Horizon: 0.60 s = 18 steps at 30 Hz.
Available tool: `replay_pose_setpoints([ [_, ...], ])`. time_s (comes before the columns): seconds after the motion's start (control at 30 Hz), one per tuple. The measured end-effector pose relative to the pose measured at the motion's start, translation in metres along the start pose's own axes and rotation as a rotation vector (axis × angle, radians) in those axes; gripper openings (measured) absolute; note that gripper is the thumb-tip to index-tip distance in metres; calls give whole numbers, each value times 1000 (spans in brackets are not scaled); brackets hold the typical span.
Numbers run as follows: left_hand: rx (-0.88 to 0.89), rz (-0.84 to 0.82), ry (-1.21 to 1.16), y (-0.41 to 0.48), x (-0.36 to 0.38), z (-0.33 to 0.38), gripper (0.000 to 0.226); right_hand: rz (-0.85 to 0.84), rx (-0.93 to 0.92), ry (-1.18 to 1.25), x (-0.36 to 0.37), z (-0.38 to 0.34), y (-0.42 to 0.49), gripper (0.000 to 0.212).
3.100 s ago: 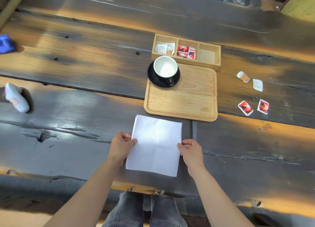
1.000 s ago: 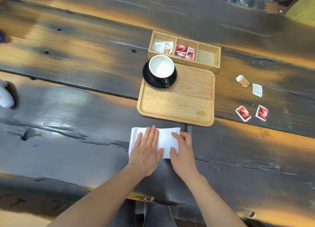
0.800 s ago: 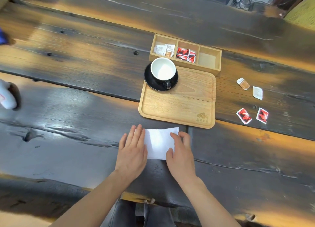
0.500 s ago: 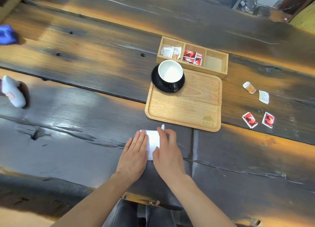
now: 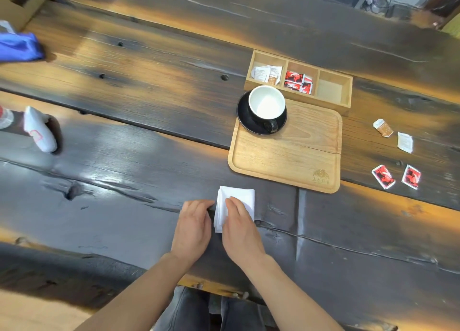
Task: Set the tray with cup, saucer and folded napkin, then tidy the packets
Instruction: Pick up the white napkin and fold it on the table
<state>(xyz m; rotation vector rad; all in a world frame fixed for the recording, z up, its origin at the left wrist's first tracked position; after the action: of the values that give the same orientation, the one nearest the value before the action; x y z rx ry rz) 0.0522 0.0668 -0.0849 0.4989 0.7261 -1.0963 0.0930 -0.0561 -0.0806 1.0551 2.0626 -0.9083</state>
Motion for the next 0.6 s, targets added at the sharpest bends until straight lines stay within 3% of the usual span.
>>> replay_pose_setpoints([
  [0.1, -1, 27, 1, 6, -4, 9, 38, -34, -25, 82, -10, 9, -3, 57],
  [0.17, 132, -45, 76, 9, 6, 31, 50, 96, -55, 83, -28, 15, -2, 48],
  [0.27, 306, -175, 304, 9, 31, 52, 59, 216, -66, -107, -45, 26, 4, 47],
  [0.4, 303, -350, 539, 4, 55, 32, 67, 80, -134, -357, -26, 38, 7, 63],
  [0.6, 298, -436, 588, 1, 65, 15, 69, 12, -147, -495, -6, 56, 5, 64],
])
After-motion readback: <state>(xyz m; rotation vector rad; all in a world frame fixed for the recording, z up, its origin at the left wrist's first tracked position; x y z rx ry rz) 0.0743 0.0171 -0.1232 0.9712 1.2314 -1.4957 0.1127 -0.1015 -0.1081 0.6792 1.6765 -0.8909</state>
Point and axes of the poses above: each hand's wrist, its own y-axis towards the middle knuckle, its own x-axis out of the palm, z = x × y, the point moved 8 cm from there along y, towards the middle knuckle, and after that the axes turned 8 degrees about z, right-handed, at the moved point
